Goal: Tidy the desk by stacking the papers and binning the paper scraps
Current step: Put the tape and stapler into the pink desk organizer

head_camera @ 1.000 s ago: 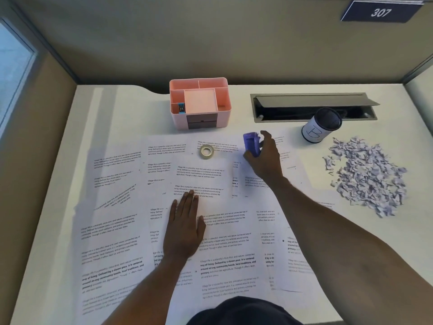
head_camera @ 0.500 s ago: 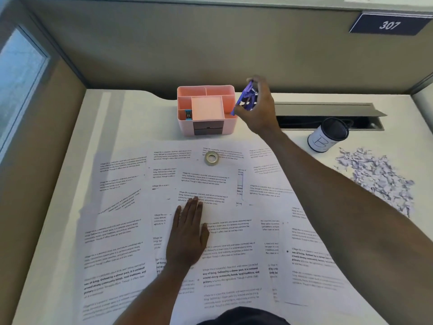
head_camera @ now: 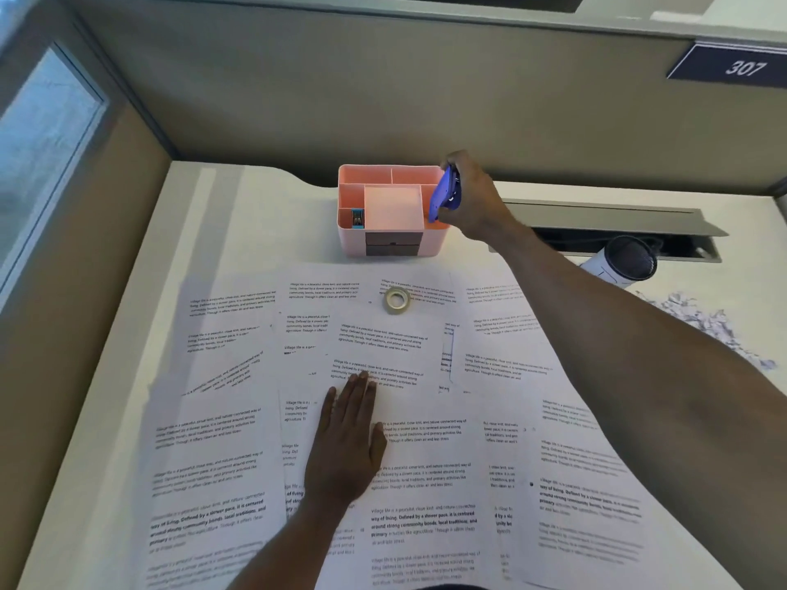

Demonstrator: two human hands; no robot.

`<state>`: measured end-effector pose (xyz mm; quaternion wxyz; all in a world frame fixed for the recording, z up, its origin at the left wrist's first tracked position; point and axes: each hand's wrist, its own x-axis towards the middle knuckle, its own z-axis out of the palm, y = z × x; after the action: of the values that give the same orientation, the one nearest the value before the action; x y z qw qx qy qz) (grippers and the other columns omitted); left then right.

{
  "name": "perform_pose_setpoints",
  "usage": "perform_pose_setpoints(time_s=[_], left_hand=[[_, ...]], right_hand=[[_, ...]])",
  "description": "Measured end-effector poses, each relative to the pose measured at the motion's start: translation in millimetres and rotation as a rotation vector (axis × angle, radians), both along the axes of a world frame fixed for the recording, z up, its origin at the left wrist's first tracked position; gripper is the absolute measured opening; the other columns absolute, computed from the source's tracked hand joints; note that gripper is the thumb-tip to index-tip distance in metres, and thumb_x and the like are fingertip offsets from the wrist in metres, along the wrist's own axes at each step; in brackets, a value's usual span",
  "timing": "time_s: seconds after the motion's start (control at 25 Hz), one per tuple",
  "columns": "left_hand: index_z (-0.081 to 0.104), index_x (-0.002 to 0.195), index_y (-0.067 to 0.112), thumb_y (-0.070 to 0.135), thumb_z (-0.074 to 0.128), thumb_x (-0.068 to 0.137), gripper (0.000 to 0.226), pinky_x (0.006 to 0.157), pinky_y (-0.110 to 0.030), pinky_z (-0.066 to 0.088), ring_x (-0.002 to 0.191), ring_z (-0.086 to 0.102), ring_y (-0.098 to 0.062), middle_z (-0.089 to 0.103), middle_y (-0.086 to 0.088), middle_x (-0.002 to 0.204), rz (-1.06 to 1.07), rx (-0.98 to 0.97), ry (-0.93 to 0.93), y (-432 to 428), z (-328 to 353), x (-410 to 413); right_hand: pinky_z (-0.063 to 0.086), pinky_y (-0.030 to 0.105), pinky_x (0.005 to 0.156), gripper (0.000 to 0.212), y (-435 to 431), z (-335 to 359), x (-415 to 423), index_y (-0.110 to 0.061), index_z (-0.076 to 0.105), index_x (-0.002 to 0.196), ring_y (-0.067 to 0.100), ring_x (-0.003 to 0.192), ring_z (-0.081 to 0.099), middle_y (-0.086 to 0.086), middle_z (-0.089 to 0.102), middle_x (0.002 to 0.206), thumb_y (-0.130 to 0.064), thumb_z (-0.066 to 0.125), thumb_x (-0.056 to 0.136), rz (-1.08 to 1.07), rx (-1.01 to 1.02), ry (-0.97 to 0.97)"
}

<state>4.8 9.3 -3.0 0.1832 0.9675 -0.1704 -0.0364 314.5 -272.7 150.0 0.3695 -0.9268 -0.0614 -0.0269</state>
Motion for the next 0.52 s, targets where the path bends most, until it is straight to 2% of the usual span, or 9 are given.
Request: perform_pose_setpoints(time_s=[0.12,0.28,0.4,0.52], left_hand=[[0.026,0.166,0.009,0.035,0.045,0.108,0.066,0.129,-0.053,0.026,0.163,0.015,-0.021,0.019,-0.007,0.175,0.001,-0.008,-0.003,-0.1,-1.1,0.4],[0.026,0.166,0.010,0.035,0.044,0.108,0.065,0.128,-0.054,0.027,0.163,0.015,-0.021,0.020,-0.007,0.175,0.005,-0.014,0.004,0.3,-1.9,0.9],[0.026,0.166,0.010,0.036,0.043,0.108,0.065,0.129,-0.053,0.026,0.164,0.014,-0.021,0.019,-0.006,0.175,0.007,-0.005,0.009,-0.2,-2.2,1.0],[0.026,0.166,0.011,0.037,0.043,0.108,0.065,0.129,-0.053,0.026,0.164,0.013,-0.021,0.018,-0.006,0.176,0.012,0.012,0.019,-0.4,-3.7,1.1]], right_hand=[[0.038,0.011,0.059,0.066,4.4,-5.3,10.9,-0.010,0.048,0.123,0.020,0.078,0.046,0.007,0.054,0.098,-0.004,0.086,0.069,0.056,-0.087,0.101],[0.044,0.037,0.076,0.063,15.0,-16.2,24.5,-0.013,0.049,0.121,0.031,0.090,0.055,0.010,0.061,0.105,-0.011,0.085,0.070,0.062,-0.299,0.190],[0.044,0.037,0.077,0.058,20.8,-20.3,31.2,-0.011,0.052,0.120,0.032,0.094,0.055,0.010,0.060,0.106,-0.007,0.083,0.071,0.041,-0.361,0.250],[0.052,0.043,0.082,0.050,23.7,-20.9,34.2,-0.009,0.054,0.116,0.037,0.099,0.060,0.016,0.064,0.113,-0.003,0.078,0.073,0.056,-0.427,0.256]])
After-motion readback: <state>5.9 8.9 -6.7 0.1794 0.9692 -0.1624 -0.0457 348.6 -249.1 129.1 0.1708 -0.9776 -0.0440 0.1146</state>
